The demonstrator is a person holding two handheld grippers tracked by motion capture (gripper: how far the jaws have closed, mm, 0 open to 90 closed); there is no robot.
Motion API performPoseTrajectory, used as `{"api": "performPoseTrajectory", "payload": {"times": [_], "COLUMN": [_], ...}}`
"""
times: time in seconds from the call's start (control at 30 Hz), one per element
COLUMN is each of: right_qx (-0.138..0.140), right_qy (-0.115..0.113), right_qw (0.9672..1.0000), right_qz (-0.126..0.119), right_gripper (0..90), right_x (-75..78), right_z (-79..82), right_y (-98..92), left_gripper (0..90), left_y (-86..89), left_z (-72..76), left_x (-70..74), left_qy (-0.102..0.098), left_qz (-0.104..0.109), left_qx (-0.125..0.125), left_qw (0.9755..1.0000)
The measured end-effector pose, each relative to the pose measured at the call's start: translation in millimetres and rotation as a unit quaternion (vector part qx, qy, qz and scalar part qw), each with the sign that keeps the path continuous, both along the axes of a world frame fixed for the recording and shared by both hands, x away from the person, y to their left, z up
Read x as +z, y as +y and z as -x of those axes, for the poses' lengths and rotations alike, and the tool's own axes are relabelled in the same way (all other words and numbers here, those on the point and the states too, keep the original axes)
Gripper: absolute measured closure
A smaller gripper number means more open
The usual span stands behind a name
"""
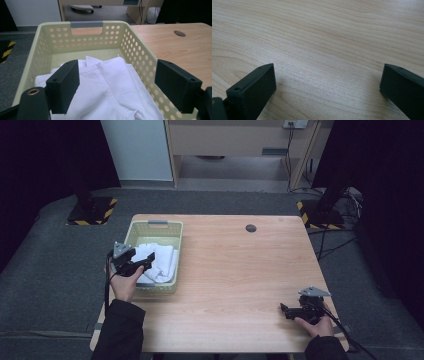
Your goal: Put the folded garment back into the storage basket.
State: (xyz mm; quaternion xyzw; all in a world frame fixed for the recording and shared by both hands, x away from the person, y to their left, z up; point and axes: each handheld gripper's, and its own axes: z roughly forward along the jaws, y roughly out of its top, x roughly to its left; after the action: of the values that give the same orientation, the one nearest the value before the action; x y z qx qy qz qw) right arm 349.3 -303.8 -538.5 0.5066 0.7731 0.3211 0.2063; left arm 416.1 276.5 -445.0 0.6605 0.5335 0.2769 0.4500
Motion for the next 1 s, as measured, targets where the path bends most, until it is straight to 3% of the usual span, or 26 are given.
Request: {"api": "performPoseTrajectory", "payload": {"times": [0.37, 1.0], "right_qx": [0.0, 0.0], "right_qy": [0.001, 0.001], "right_qw": [1.0, 1.0], "right_qz": [0.0, 0.0], "right_gripper": [0.6, 0.6], "right_x": [0.0, 0.1], "right_z": [0.1, 0.2], "right_y": [0.1, 0.1], "left_gripper": [18.9, 18.6], "left_y": [-21.6, -50.0], "left_z": [1.1, 5.7], "left_x": [5.4, 12.8], "left_qy": [0.008, 0.006], "left_qz": [0.029, 0.029], "left_qx": [-0.035, -0.074], "left_qw": [0.9989, 0.9968]}}
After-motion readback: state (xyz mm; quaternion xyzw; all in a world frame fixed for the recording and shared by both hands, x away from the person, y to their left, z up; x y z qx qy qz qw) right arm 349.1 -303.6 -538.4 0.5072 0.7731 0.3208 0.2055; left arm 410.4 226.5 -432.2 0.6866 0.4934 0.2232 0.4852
